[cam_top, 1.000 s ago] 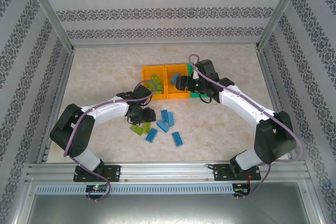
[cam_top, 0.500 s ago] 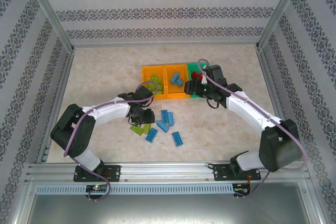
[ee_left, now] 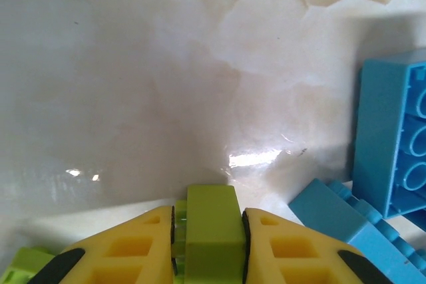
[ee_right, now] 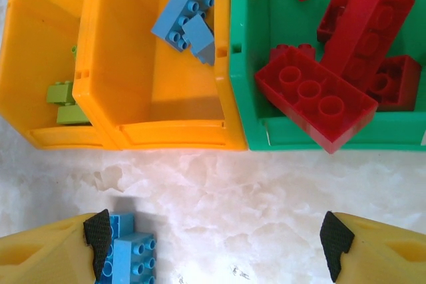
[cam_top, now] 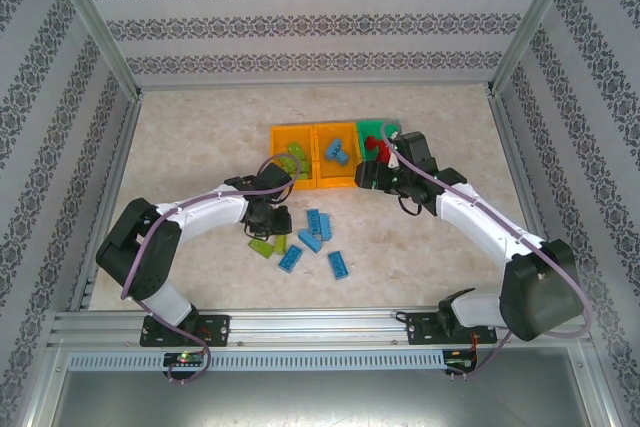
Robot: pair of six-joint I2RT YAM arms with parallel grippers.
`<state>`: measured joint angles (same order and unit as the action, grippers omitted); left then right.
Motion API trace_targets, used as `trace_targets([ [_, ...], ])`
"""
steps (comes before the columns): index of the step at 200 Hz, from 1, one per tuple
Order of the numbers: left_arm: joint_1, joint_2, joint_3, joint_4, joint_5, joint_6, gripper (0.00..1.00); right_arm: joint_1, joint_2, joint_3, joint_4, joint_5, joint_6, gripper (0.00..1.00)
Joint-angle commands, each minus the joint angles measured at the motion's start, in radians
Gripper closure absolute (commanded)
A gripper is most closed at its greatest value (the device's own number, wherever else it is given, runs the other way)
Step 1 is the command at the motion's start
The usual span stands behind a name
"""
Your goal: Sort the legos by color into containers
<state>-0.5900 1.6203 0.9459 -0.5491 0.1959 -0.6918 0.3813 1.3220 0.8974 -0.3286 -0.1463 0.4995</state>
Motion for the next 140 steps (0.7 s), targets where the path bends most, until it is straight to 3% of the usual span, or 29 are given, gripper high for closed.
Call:
trace_targets([
  [1, -0.013, -0.024, 0.061, -0.08, -0.06, 0.01, 0.74, -0.009, -0.037, -0.041, -0.021, 0.02, 0.0, 0.15],
  [53, 0.02, 0.003, 0.225, -0.154, -0.108, 0.067, 0.73, 0.085, -0.109, -0.127, -0.015, 0.029, 0.005, 0.17],
  [140, 0.157, 0.28, 0.7, -0.237, -0.05, 0.206, 0.73, 0.481, -0.172, -0.306, -0.006, 0.202, 0.076, 0.17],
])
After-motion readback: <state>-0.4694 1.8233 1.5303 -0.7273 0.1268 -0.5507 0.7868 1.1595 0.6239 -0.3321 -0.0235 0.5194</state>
